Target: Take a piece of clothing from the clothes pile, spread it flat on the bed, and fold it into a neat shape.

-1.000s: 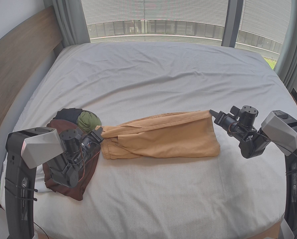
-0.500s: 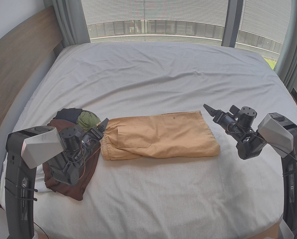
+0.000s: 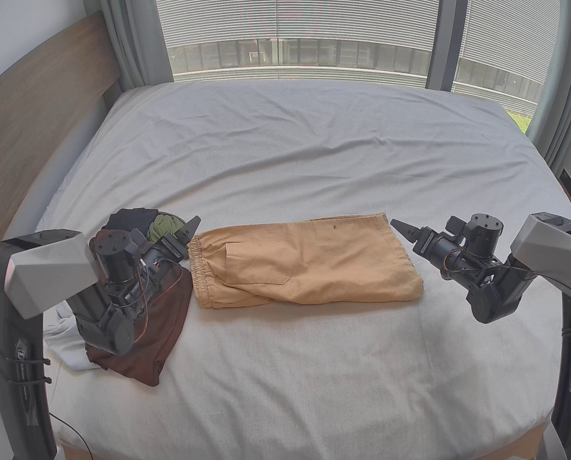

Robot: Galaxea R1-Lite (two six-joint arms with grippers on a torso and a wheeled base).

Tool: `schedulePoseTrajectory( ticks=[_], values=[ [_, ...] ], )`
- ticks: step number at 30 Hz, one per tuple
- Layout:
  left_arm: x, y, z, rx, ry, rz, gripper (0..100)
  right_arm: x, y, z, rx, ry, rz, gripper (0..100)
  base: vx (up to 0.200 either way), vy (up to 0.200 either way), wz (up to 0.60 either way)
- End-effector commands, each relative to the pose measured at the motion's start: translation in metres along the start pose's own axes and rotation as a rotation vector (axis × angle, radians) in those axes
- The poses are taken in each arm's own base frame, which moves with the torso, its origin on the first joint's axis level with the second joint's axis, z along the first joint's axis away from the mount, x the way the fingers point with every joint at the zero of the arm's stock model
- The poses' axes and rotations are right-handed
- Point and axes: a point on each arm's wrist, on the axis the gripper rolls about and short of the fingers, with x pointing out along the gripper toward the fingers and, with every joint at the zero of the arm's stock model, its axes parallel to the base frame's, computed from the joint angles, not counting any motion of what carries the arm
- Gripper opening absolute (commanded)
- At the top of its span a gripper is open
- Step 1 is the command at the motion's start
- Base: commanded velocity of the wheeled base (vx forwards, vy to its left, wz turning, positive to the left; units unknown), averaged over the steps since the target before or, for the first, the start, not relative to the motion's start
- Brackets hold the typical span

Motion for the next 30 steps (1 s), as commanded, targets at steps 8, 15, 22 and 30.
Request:
schedulePoseTrajectory(
  ticks=[8,15,22,30],
  values=[
    [-0.06,-0.035,0.026,0.142,0.126,-0.135,100,-0.063,0.043,-0.02,0.114,0.155,-0.007,100,0.0,0.0,0.0],
    [-0.058,-0.019,0.009,0.301,0.156,-0.086,100,-0.061,0.03,-0.036,0.133,0.202,-0.046,100,0.0,0.0,0.0],
    [-0.054,-0.008,-0.004,0.375,0.17,-0.062,100,-0.051,0.009,-0.064,0.154,0.264,-0.096,100,0.0,0.0,0.0],
    [-0.054,-0.008,-0.004,0.373,0.165,-0.057,100,-0.044,-0.002,-0.076,0.161,0.284,-0.118,100,0.0,0.0,0.0]
  ],
)
